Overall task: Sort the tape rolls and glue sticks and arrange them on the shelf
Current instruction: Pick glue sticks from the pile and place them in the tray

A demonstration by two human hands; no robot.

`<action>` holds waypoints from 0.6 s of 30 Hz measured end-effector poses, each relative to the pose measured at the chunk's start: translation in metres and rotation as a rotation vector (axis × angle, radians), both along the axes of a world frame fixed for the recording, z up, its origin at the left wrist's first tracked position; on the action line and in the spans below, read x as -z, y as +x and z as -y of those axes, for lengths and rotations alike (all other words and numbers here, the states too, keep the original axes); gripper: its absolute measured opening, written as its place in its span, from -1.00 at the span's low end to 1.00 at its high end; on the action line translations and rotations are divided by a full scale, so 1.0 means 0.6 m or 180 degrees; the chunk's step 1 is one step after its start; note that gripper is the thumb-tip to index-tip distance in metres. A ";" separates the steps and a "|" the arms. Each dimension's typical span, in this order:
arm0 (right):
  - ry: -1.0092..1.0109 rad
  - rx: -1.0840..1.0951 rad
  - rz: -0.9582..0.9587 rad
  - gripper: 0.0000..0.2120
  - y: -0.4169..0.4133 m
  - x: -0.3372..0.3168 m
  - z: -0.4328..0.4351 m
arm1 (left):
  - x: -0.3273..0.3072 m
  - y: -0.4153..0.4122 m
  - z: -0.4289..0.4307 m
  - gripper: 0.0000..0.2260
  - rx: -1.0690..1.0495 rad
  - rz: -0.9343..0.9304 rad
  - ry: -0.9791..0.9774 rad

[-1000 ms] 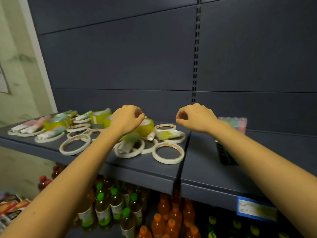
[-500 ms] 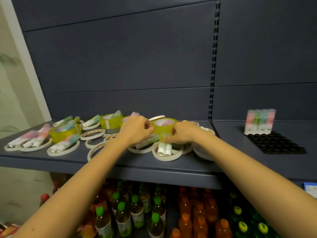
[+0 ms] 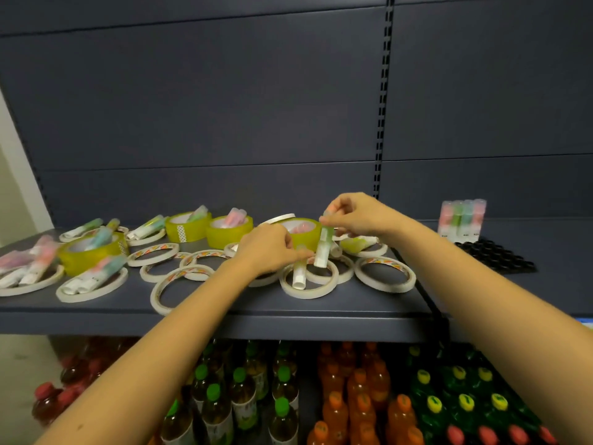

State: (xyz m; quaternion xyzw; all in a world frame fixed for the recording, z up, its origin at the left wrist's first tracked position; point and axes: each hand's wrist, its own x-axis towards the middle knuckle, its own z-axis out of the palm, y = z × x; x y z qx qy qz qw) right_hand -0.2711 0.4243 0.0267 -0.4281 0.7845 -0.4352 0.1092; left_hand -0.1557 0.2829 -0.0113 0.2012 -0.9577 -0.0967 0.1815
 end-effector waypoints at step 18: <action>-0.0314 0.0958 -0.0775 -0.79 -0.073 -0.009 -0.170 | -0.061 -0.068 -0.088 -0.79 0.0064 -0.0683 0.0487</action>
